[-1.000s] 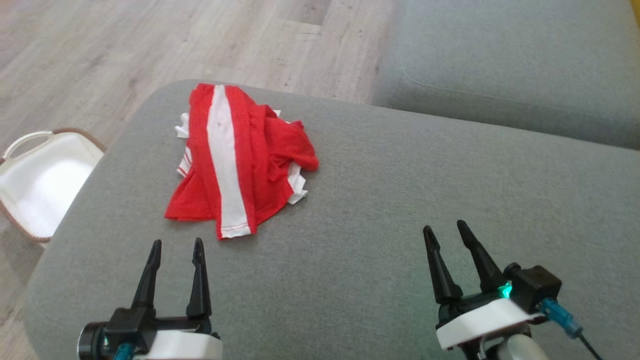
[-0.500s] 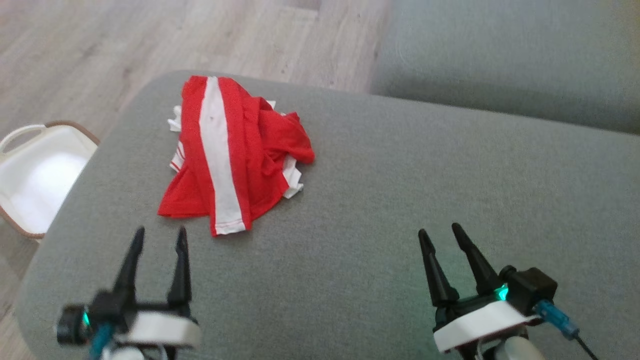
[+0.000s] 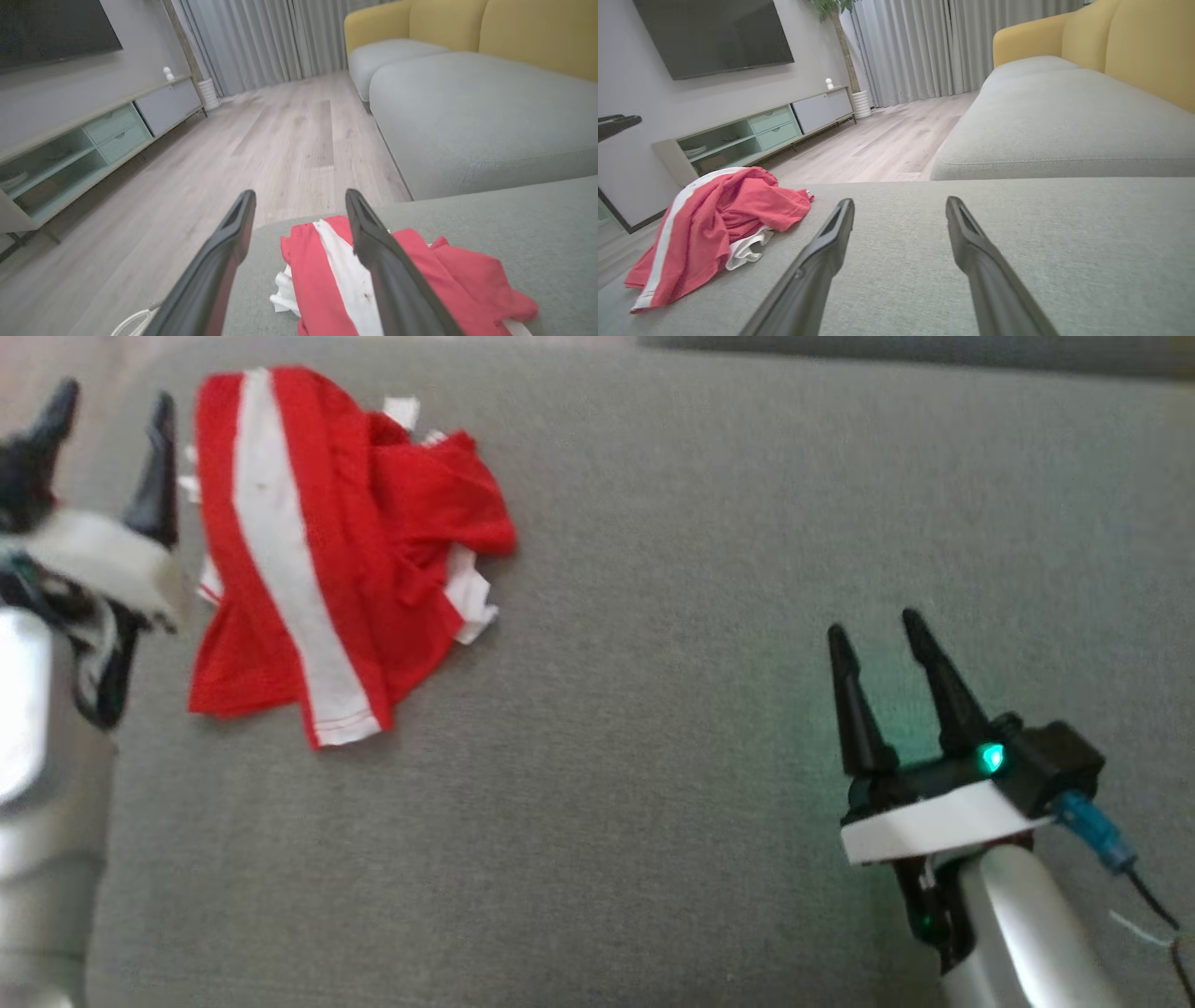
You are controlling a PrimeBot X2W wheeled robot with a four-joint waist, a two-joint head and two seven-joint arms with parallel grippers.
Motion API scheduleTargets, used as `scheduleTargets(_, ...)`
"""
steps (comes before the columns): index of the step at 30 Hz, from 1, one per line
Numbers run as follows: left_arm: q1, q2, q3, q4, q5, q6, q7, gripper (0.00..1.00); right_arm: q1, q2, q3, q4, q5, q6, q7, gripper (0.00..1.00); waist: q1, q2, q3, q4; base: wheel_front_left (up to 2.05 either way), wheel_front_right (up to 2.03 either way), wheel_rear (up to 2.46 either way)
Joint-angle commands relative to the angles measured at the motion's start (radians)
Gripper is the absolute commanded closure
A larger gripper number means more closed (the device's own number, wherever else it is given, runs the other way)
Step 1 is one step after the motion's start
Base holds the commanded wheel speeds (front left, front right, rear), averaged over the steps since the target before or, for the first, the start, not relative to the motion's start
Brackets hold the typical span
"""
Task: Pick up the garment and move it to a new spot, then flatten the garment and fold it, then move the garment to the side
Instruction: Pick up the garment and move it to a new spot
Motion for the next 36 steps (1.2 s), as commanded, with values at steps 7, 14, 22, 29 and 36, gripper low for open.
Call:
scheduleTargets(7,-0.198,0.122,-0.1,0.191,-0.19,0.001,0.185,0.0,-0.064,-0.005,-0.008,-0.063,-0.007,-0.001,-0.011,0.0,-0.0003,0.0,0.134,-0.103,0.0,0.0,0.0)
scheduleTargets(14,-0.224,0.144,-0.191,0.314,-0.329,0.001,0.275,0.0,-0.071,-0.005,-0.005,-0.069,-0.005,-0.001,-0.011,0.0,-0.0003,0.0,0.148,-0.127,0.0,0.0,0.0)
scheduleTargets(22,-0.245,0.146,-0.221,0.359,-0.451,0.001,0.239,1.0,-0.07,-0.005,-0.011,-0.062,-0.007,-0.001,-0.011,0.0,-0.0003,0.0,0.139,-0.131,0.0,0.0,0.0)
scheduleTargets(29,-0.299,0.134,-0.2,0.33,-0.521,0.001,0.081,1.0,-0.064,-0.005,-0.015,-0.052,-0.003,-0.001,-0.011,0.0,-0.0003,0.0,0.093,-0.116,0.0,0.0,0.0)
scheduleTargets(36,-0.285,0.121,-0.197,0.2,-0.597,0.001,-0.012,1.0,-0.04,-0.005,-0.006,-0.034,0.018,-0.001,-0.011,0.0,-0.0003,0.0,0.001,-0.109,0.0,0.0,0.0)
